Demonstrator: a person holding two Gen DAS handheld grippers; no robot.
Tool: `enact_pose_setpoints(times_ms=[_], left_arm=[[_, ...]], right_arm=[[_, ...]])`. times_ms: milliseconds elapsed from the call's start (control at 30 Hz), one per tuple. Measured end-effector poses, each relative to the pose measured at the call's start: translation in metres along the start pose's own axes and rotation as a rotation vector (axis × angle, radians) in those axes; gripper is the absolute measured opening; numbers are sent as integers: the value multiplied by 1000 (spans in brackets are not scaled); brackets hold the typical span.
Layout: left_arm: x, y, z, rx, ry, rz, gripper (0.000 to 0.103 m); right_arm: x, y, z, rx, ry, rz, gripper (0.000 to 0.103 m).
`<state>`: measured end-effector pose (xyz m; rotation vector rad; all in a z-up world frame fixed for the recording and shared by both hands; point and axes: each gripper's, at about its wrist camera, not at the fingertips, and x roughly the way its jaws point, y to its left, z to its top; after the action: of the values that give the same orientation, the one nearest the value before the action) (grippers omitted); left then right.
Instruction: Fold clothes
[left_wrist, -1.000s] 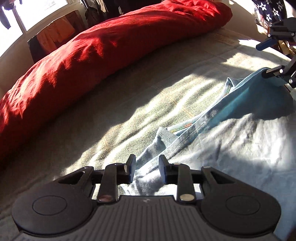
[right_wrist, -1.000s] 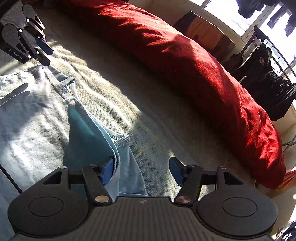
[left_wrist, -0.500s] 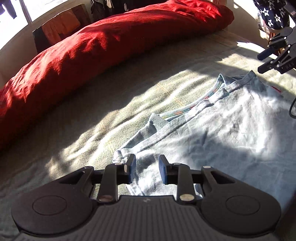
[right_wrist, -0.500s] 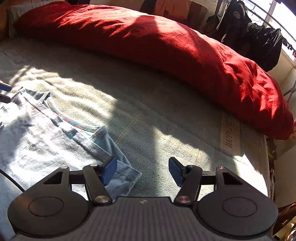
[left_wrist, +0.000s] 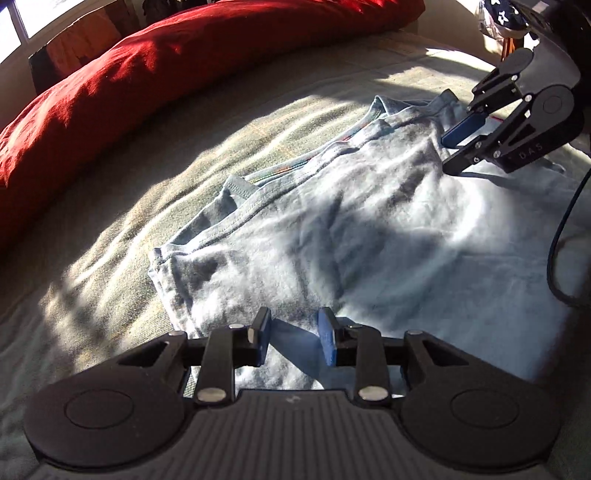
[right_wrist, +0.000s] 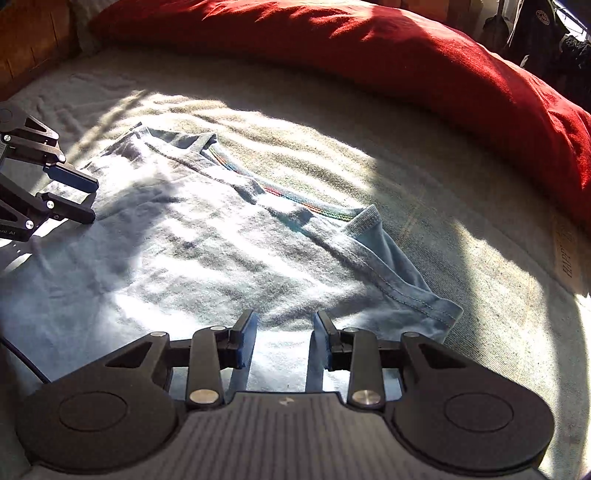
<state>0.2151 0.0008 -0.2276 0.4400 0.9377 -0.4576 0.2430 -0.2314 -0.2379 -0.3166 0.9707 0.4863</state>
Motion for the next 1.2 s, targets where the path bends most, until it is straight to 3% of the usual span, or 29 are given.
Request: enact_pose_setpoints(times_ms=[200,300,433,567,667,833,967,1100,1200], left_arm=[[-9,20,-2,-33,12,71,29],[-10,25,12,-27,-64,54,29],[18,30,27,6,-88,55,30],[34,45,22,49,-53,126,31],[13,46,25,38,-43,148,26],[-46,8,16,-2,-75,-10,26],[-63,-41,-9,9,-80,-119,28],[-45,-57,-45,-11,22,-92,31],[-56,-52,-48,-35,10,-74,30]], right_arm=[[-1,-3,13,32,-25,-25,41],[-17,1,10,59,-38,-27,41],[-26,11,-1,93,-20,-20,41],[-29,19,-8,84,5,-15,41],[-37,20,-14,75,7,-36,41],[-67,27,-27,164,-26,1,40],[-77,61,-43,166,-12,82,35],[-64,85,-67,158,36,117,35],[-62,86,-77,151,21,119,34]])
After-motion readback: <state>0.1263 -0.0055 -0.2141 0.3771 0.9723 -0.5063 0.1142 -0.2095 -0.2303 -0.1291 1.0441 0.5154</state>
